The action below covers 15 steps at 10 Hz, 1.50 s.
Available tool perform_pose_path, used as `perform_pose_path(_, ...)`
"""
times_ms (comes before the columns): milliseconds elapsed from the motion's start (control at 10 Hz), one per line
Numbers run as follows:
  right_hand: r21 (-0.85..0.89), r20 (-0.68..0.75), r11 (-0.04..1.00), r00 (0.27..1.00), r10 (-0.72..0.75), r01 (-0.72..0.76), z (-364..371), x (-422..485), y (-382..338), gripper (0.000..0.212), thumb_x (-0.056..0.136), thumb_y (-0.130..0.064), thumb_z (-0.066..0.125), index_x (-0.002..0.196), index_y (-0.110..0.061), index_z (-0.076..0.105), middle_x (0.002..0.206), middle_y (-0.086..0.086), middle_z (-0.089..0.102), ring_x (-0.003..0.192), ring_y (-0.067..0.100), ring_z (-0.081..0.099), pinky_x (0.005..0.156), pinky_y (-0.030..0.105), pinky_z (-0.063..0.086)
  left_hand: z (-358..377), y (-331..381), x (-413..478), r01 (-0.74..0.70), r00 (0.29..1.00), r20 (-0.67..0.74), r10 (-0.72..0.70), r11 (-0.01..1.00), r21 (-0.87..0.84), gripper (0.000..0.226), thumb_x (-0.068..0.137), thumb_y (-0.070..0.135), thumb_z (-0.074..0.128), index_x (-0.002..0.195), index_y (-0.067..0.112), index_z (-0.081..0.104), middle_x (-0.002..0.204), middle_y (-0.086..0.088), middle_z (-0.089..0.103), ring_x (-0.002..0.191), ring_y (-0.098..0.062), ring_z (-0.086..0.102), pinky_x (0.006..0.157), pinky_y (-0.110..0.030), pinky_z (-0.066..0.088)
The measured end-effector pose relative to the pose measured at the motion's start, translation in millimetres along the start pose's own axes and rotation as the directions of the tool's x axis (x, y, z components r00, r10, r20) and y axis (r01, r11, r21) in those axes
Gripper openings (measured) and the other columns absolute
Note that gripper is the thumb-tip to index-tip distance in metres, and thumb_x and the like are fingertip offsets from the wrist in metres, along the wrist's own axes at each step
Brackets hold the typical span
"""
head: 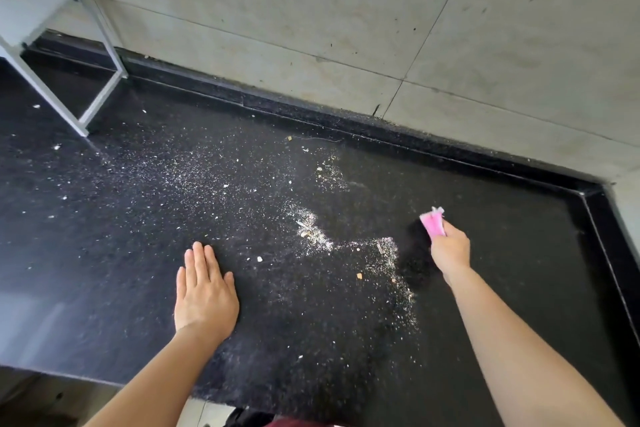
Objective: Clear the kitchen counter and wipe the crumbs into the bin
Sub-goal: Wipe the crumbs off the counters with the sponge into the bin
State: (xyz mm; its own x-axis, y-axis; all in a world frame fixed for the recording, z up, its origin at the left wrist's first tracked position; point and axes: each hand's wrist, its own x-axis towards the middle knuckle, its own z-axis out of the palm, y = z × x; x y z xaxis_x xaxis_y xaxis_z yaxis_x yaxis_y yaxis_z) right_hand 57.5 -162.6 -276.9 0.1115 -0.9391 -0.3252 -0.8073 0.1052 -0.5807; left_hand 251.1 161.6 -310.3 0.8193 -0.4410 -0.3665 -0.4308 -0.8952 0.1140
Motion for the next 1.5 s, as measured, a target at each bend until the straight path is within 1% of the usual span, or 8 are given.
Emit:
perform_pose_path(200, -0.231, 0.012, 0.959, 0.986, -0.166, 0.164, 58.5, -85.6, -2.5, 0.078, 0.082, 0.011, 0.041, 0.142, -0.039, 0.036, 0.137, -0.003, 0.049, 0.115, 0.022, 0.043, 0.099, 0.034, 0.032, -6.9, 4.0, -1.0, 0.013, 0.999, 0.041, -0.015, 0.999, 0.037, 0.06, 0.099, 0.031, 0.007, 0.145, 0.0, -0.016, 0.156, -0.015, -0.019, 0.145, -0.027, -0.015, 0.118, -0.037, -0.005)
perform_pose_path(400, 0.241, 0.415, 0.938, 0.847, -0.332, 0.249, 83.4, -143.8, -39.0, 0.028, 0.095, -0.023, 0.053, 0.121, -0.027, 0.064, 0.108, -0.012, 0.066, 0.092, 0.0, 0.055, 0.079, 0.015, 0.043, -16.7, 5.8, -5.3, 0.004, 0.998, 0.067, -0.01, 0.996, 0.088, 0.06, 0.1, 0.031, 0.007, 0.145, -0.001, -0.015, 0.156, -0.016, -0.017, 0.145, -0.028, -0.012, 0.118, -0.038, -0.005)
perform_pose_path(600, 0.285, 0.133, 0.953, 0.981, -0.144, 0.101, 20.6, -104.6, -2.6, 0.033, 0.08, -0.068, 0.054, 0.077, -0.039, 0.069, 0.063, -0.026, 0.057, 0.063, -0.002, 0.051, 0.066, 0.021, 0.042, -18.3, 4.9, -7.5, -0.014, 0.998, 0.055, 0.01, 0.998, 0.064, 0.06, 0.1, 0.03, 0.011, 0.146, -0.002, -0.012, 0.157, -0.016, -0.014, 0.145, -0.028, -0.01, 0.118, -0.038, -0.005)
perform_pose_path(800, 0.017, -0.126, 0.966, 0.958, 0.257, -0.257, -17.6, -86.4, 68.6, 0.042, 0.092, -0.016, 0.041, 0.128, -0.033, 0.054, 0.116, 0.013, 0.055, 0.104, 0.037, 0.055, 0.092, 0.039, 0.045, -15.7, 4.7, -6.6, -0.016, 0.998, 0.059, 0.012, 0.998, 0.065, 0.06, 0.1, 0.03, 0.009, 0.145, -0.003, -0.012, 0.156, -0.017, -0.015, 0.145, -0.029, -0.011, 0.118, -0.038, -0.005)
perform_pose_path(1000, -0.157, -0.048, 0.986, 0.997, -0.067, 0.058, 57.9, -158.6, 35.6, 0.079, 0.083, 0.011, 0.041, 0.143, -0.04, 0.034, 0.116, 0.001, 0.052, 0.11, 0.024, 0.049, 0.096, 0.033, 0.037, -13.3, 3.1, -6.4, -0.023, 0.999, 0.049, 0.02, 0.998, 0.066, 0.06, 0.1, 0.03, 0.01, 0.146, -0.004, -0.011, 0.156, -0.018, -0.014, 0.145, -0.03, -0.01, 0.118, -0.038, -0.005)
perform_pose_path(1200, 0.394, 0.303, 0.906, 0.909, -0.287, 0.154, 63.7, -183.1, -5.2, 0.023, 0.096, -0.018, 0.051, 0.105, -0.025, 0.071, 0.091, -0.017, 0.068, 0.08, -0.006, 0.057, 0.074, 0.007, 0.041, -14.8, 4.7, -7.8, -0.024, 0.998, 0.056, 0.019, 0.997, 0.078, 0.06, 0.1, 0.03, 0.01, 0.145, -0.004, -0.011, 0.156, -0.019, -0.013, 0.145, -0.03, -0.01, 0.118, -0.038, -0.005)
perform_pose_path(1300, 0.436, 0.162, 0.891, 0.963, -0.214, 0.124, 29.7, -167.9, 13.2, 0.015, 0.09, -0.037, 0.06, 0.08, -0.034, 0.072, 0.059, -0.023, 0.056, 0.055, -0.006, 0.045, 0.059, 0.014, 0.036, -15.1, 6.1, -8.7, -0.02, 0.998, 0.065, 0.015, 0.997, 0.079, 0.06, 0.1, 0.029, 0.01, 0.145, -0.004, -0.011, 0.156, -0.019, -0.014, 0.145, -0.03, -0.011, 0.118, -0.038, -0.005)
perform_pose_path(1500, 0.256, -0.161, 0.954, 0.966, 0.205, -0.16, -55.5, -127.6, 105.1, 0.031, 0.094, -0.023, 0.051, 0.122, -0.029, 0.063, 0.121, 0.006, 0.061, 0.104, 0.021, 0.058, 0.087, 0.03, 0.043, -14.1, 7.8, -7.4, -0.018, 0.997, 0.077, 0.01, 0.995, 0.098, 0.059, 0.101, 0.027, 0.012, 0.145, -0.006, -0.01, 0.156, -0.021, -0.013, 0.145, -0.032, -0.01, 0.119, -0.039, -0.003)
